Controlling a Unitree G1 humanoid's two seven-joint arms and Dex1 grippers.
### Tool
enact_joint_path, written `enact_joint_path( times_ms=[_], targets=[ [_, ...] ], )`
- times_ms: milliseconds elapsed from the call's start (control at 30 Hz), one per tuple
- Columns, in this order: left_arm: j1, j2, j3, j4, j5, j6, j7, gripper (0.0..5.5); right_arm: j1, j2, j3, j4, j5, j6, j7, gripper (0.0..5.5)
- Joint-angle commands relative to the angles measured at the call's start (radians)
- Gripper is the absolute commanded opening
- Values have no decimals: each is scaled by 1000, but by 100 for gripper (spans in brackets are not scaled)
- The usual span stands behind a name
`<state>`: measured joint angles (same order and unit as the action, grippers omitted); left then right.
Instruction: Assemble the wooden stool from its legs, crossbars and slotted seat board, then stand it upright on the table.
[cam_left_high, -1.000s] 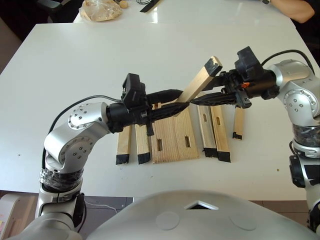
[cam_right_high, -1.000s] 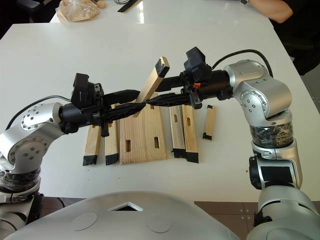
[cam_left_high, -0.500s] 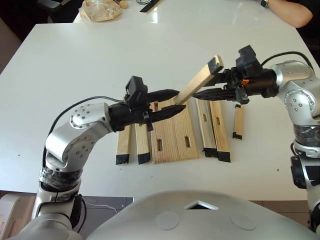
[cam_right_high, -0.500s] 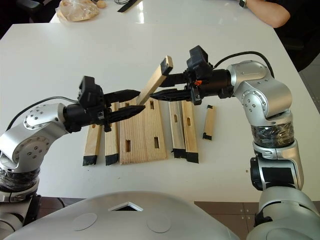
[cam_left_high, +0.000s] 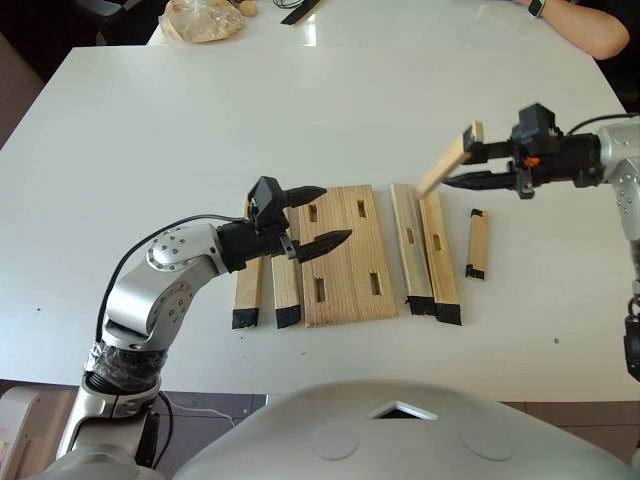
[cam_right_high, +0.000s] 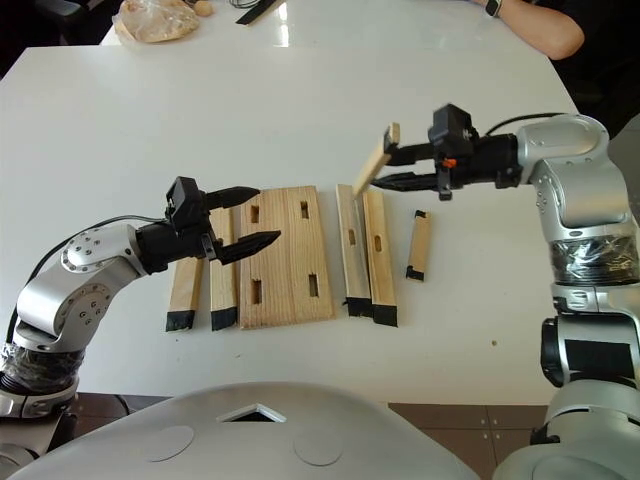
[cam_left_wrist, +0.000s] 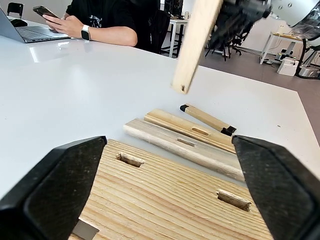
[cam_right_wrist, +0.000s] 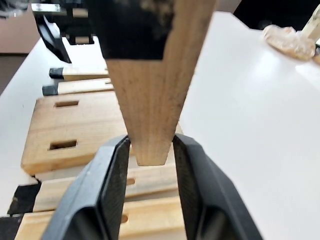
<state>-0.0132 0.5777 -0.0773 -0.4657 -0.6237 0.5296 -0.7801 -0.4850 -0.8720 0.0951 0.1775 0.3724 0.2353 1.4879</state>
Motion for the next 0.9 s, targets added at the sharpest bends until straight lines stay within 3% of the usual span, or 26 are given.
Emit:
enact_joint_path(
  times_ms=[33, 900],
  targets=[
    [8, -5, 5, 0, 19, -10, 7, 479, 25, -35, 16, 31, -42, -69, 61, 131],
    [25, -31, -3, 4, 42, -21, -14, 479, 116, 34, 68, 58, -144, -250, 39, 131]
  ],
)
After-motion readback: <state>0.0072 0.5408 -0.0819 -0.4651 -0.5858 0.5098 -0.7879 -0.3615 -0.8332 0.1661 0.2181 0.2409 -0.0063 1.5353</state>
